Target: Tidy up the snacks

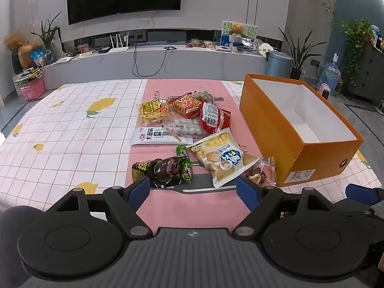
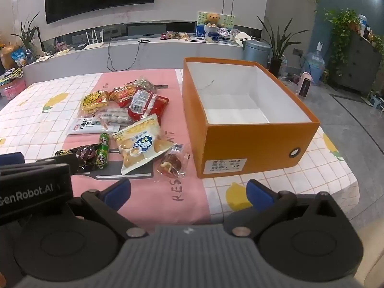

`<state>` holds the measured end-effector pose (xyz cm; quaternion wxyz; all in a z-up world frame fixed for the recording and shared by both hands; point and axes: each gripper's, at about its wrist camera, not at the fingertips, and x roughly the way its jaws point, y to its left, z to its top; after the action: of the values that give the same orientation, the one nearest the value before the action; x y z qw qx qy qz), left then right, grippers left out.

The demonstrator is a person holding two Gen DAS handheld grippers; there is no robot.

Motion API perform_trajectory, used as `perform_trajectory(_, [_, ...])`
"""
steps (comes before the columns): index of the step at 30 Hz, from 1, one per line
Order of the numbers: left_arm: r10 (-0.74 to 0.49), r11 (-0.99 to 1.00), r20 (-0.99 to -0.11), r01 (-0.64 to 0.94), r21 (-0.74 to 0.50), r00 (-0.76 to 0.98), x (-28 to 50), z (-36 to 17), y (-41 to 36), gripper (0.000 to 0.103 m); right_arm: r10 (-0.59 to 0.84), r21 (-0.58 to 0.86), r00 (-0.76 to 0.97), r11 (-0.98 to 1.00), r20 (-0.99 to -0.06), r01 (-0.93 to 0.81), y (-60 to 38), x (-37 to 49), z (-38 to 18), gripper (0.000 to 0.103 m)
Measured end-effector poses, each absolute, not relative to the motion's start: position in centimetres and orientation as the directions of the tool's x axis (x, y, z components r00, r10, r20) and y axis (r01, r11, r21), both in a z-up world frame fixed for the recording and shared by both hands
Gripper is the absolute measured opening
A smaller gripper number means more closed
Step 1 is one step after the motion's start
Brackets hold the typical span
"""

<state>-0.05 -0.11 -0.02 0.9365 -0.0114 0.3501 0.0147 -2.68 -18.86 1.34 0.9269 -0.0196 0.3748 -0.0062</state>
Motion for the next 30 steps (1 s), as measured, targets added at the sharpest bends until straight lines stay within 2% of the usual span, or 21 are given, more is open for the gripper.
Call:
perform_trajectory(13, [0.041,0.998,-0.67,-0.057,-0.002,0.741,-1.5,-1.5,-3.2,0.095,-0.023,-0.033,0.696,0.999,-0.717,-0.002,-19.1,-2.6,0.8,0.1])
perform_trajectory(15, [0.014,0.998,-0.692,-0.054,-0.037,0.721,0.3,-0.9,-0.3,0.095,-0.03,-0.043,0.69,0.999,-0.723,-0.001,-19.0,-2.4,0.7,0.1])
perform_trajectory(30, [0.02,0.997,-0.71,-0.069,-0.041,0.704,0.4,-1.3,-0.2,0.095,-0.024,-0.045,0.677,0.999,-0.735,-0.013,-18.8,-2.3,0.5,0.1])
